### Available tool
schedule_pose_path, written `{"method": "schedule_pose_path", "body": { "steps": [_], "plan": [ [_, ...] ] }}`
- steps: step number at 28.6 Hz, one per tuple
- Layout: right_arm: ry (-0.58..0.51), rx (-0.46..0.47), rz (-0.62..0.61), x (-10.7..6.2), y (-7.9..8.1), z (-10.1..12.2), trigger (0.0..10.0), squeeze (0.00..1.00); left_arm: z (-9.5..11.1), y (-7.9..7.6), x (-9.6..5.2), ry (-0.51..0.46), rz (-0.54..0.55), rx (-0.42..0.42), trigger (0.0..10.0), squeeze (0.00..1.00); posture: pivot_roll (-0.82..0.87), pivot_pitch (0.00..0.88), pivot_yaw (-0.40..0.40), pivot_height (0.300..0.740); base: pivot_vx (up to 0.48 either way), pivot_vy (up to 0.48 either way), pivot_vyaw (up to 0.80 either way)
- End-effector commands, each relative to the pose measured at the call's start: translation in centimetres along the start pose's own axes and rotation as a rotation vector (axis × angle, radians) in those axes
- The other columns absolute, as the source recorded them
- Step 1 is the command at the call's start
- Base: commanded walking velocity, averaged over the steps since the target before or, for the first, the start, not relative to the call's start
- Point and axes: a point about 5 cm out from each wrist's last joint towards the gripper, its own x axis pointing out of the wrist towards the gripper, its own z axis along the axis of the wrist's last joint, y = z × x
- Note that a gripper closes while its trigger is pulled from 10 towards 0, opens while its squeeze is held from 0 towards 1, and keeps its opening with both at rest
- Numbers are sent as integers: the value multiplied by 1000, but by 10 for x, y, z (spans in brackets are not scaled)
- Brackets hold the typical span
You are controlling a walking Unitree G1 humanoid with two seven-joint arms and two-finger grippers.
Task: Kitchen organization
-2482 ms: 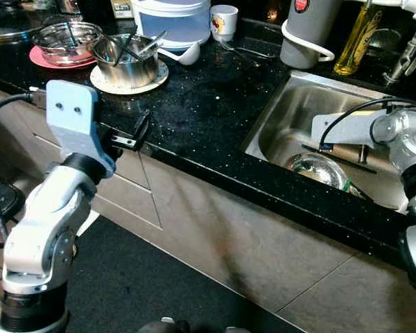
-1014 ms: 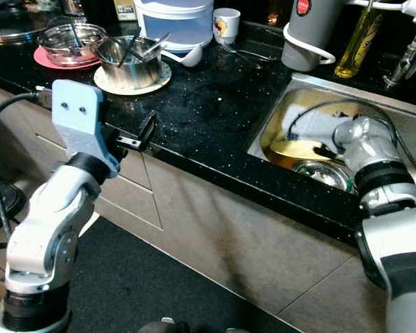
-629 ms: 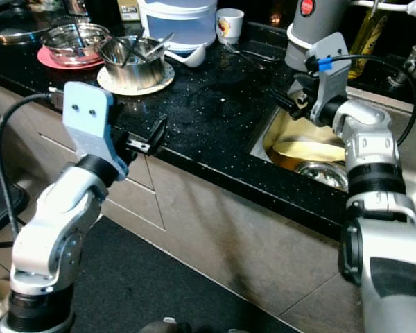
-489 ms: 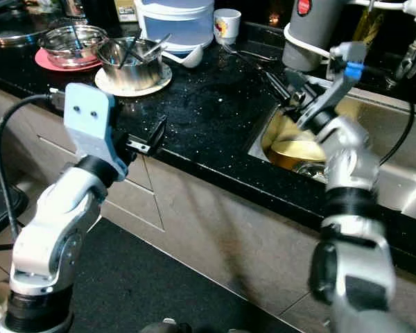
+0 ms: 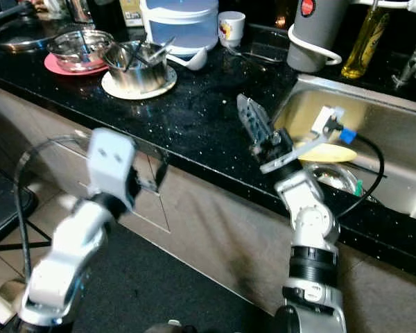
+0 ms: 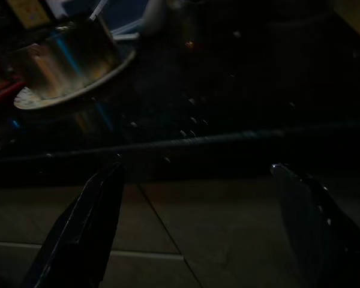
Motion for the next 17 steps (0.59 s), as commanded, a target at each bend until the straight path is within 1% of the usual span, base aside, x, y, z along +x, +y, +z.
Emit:
{"method": "schedule_pose_path", "body": {
  "steps": [1, 2, 3, 6, 7, 8, 11, 13, 14, 17],
  "plan": [
    [44, -7, -35, -10, -1, -8, 10000, 0, -7, -7, -6, -2, -21, 55, 10000, 0, 30, 49, -19, 740, 0, 0, 0],
    [54, -1, -49, -14, -2, -11, 10000, 0, -9, -9, -8, 0, -24, 55, 10000, 0, 31, 48, -18, 740, 0, 0, 0],
    [54, -1, -49, -14, -2, -11, 10000, 0, -9, -9, -8, 0, -24, 55, 10000, 0, 31, 48, -18, 740, 0, 0, 0],
    [81, 3, -95, -26, -5, -20, 10000, 0, -17, -18, -15, 18, -8, 7, 10000, 0, 25, 54, -14, 740, 0, 0, 0],
    [80, 12, -105, -29, -3, -23, 10000, 0, -20, -20, -18, 21, -1, -6, 10000, 0, 25, 59, -13, 740, 0, 0, 0],
    [80, 12, -105, -29, -3, -23, 10000, 0, -20, -20, -18, 21, -1, -6, 10000, 0, 25, 59, -13, 740, 0, 0, 0],
    [75, 63, -125, -39, 2, -34, 10000, 0, -29, -26, -23, 34, 28, -36, 10000, 0, 23, 68, -2, 740, 0, 0, 0],
    [74, 83, -142, -41, 3, -40, 10000, 0, -32, -22, -23, 40, 67, -65, 10000, 0, 28, 72, 1, 740, 0, 0, 0],
    [74, 83, -142, -41, 3, -40, 10000, 0, -32, -22, -23, 40, 67, -65, 10000, 0, 28, 72, 1, 740, 0, 0, 0],
    [70, 68, -160, -40, 0, -38, 10000, 0, -38, -17, -22, 56, 98, -109, 10000, 0, 24, 73, 7, 740, 0, 0, 0]
  ]
}}
